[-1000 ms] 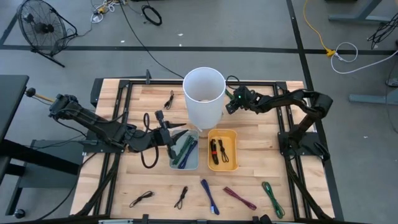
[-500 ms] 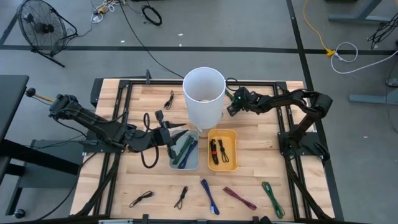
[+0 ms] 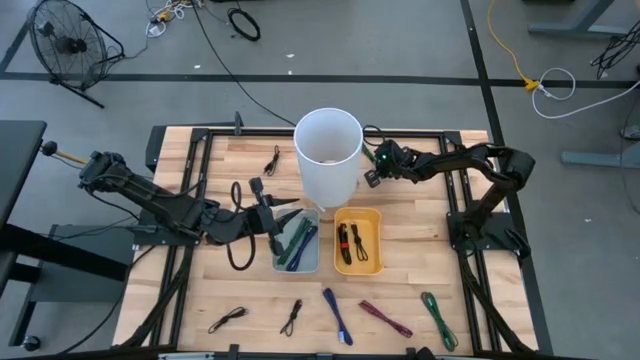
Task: Pick & Place USB Port
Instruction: Put the green charger cable into the gray bin
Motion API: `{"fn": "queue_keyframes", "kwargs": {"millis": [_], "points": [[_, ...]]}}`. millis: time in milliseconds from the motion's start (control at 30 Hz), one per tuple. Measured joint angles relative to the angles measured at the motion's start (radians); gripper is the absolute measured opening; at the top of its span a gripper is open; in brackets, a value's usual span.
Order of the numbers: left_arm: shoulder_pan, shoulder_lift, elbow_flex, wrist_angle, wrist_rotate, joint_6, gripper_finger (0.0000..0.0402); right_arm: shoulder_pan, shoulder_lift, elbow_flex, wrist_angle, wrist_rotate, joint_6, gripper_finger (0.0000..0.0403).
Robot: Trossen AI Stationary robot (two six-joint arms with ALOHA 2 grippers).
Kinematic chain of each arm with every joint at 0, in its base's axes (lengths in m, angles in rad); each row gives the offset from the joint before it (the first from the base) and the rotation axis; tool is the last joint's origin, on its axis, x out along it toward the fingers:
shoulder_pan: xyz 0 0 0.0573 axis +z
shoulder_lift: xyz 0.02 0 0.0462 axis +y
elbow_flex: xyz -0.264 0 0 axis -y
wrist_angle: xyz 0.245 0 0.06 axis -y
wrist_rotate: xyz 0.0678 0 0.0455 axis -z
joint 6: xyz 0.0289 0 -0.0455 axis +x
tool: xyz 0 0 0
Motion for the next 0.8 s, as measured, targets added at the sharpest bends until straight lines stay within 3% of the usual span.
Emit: {"fn": "queue_keyframes", "kwargs": {"millis": [233,467,800], "points": [[0.000,0.000,0.000,0.000,0.000,0.000,0.0115,0.047,-0.185,0.052,-0.112,0.042,-0.003,0.0009],[0.000,0.000,0.000,-0.004,0.000,-0.026,0.0115,0.131,-0.495,0.065,-0.233,0.143,0.028,0.0008],[0.000,0.000,0.000,-0.015,0.000,-0.026,0.0115,0.389,-0.816,0.066,-0.452,0.313,0.140,0.0008]]}}
